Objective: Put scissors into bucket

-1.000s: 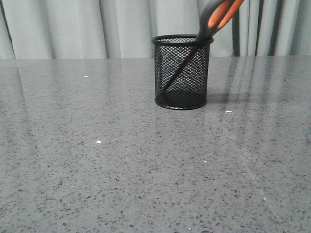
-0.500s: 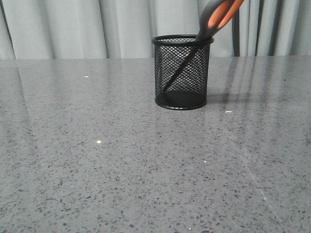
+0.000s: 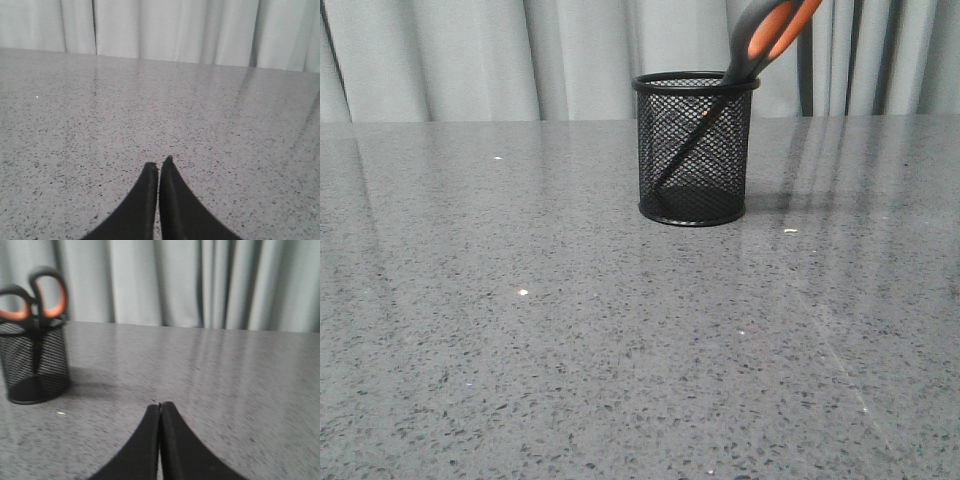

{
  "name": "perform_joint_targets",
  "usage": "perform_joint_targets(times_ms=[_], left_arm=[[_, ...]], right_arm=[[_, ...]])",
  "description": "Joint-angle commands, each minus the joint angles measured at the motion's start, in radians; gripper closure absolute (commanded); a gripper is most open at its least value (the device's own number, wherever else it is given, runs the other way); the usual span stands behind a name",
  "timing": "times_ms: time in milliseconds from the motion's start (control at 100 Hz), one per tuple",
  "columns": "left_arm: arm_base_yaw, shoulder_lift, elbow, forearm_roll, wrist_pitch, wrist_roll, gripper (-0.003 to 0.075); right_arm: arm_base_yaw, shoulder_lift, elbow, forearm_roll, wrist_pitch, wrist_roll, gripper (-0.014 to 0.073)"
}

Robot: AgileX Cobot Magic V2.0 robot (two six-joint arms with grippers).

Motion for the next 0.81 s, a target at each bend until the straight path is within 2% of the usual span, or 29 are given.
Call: perform_joint_targets(times_ms=[0,40,200,800], left_arm=[[0.001,-0.027,0.039,-0.011,-0.074,-0.010,0.0740],[0.001,-0.027,0.039,-0.011,-0.074,-0.010,0.0740],[0.001,-0.027,0.039,-0.011,-0.072,-0.010,0.0740],[0.001,-0.027,0.039,-0.011,-0.072,-0.010,0.0740]], right_arm=[[-0.053,-0.069,0.022,-0.028,-0.049,0.032,0.0639],[-0.071,-0.078,0.020,-0.028,0.015,0.034,0.0639],[-0.088,-0.075,0.020,-0.028,0.079,0.034,0.0639],[-0.088,-0.075,0.020,-0.030,0.080,0.034,0.0639]])
